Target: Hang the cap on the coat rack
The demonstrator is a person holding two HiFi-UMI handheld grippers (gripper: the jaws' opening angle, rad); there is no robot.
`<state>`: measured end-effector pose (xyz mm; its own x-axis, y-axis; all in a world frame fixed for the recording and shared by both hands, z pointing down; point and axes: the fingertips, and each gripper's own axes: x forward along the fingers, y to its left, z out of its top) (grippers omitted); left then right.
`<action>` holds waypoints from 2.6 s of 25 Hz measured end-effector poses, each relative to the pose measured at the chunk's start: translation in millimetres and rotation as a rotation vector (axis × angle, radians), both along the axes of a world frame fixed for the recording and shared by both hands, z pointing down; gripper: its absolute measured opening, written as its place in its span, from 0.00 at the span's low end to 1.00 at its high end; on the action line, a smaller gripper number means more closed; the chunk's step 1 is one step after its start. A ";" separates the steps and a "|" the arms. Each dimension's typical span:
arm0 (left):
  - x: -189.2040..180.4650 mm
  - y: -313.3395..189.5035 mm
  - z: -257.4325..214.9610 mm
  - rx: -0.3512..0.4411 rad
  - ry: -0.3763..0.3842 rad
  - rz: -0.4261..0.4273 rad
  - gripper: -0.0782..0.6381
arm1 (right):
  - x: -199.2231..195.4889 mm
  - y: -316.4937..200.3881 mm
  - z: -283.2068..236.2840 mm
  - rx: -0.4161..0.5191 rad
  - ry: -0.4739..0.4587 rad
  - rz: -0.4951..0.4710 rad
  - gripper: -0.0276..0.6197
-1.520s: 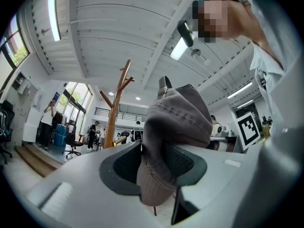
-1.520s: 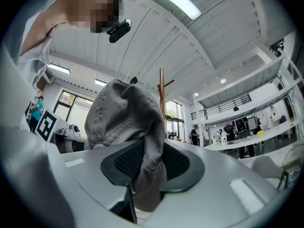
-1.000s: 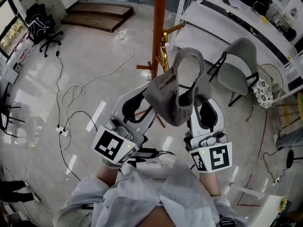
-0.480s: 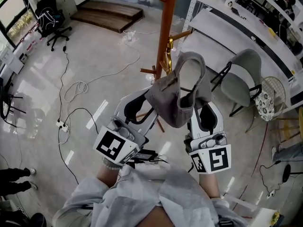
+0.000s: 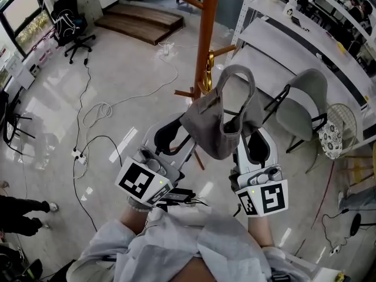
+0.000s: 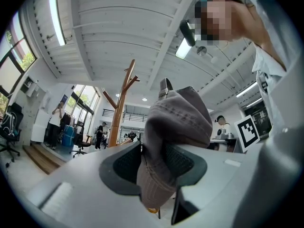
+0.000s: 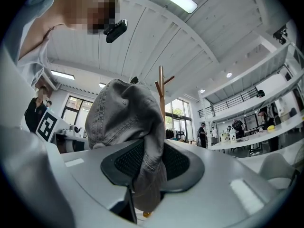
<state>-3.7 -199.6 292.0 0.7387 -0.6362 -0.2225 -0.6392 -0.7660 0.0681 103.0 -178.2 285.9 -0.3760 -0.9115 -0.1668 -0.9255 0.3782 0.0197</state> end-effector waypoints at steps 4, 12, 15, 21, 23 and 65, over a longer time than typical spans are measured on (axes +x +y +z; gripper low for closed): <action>4.1 -4.2 -4.5 0.001 0.009 -0.001 0.32 | 5.0 -4.8 -3.9 0.002 -0.009 -0.012 0.23; 9.5 -14.2 -16.9 0.017 0.016 0.003 0.32 | 11.0 -15.9 -15.3 0.013 -0.005 -0.028 0.23; 11.2 -16.1 -23.5 0.032 0.020 0.002 0.32 | 13.0 -19.2 -21.2 0.020 -0.003 -0.040 0.23; 8.4 -24.9 -39.9 0.054 0.030 -0.003 0.32 | 10.7 -31.4 -38.7 0.039 0.010 -0.067 0.23; 7.3 -27.9 -46.7 0.064 0.029 -0.005 0.32 | 9.3 -34.7 -46.2 0.051 0.020 -0.076 0.23; -6.9 -103.7 -151.3 0.157 0.079 0.007 0.32 | -2.8 -130.1 -150.7 0.057 0.065 -0.124 0.23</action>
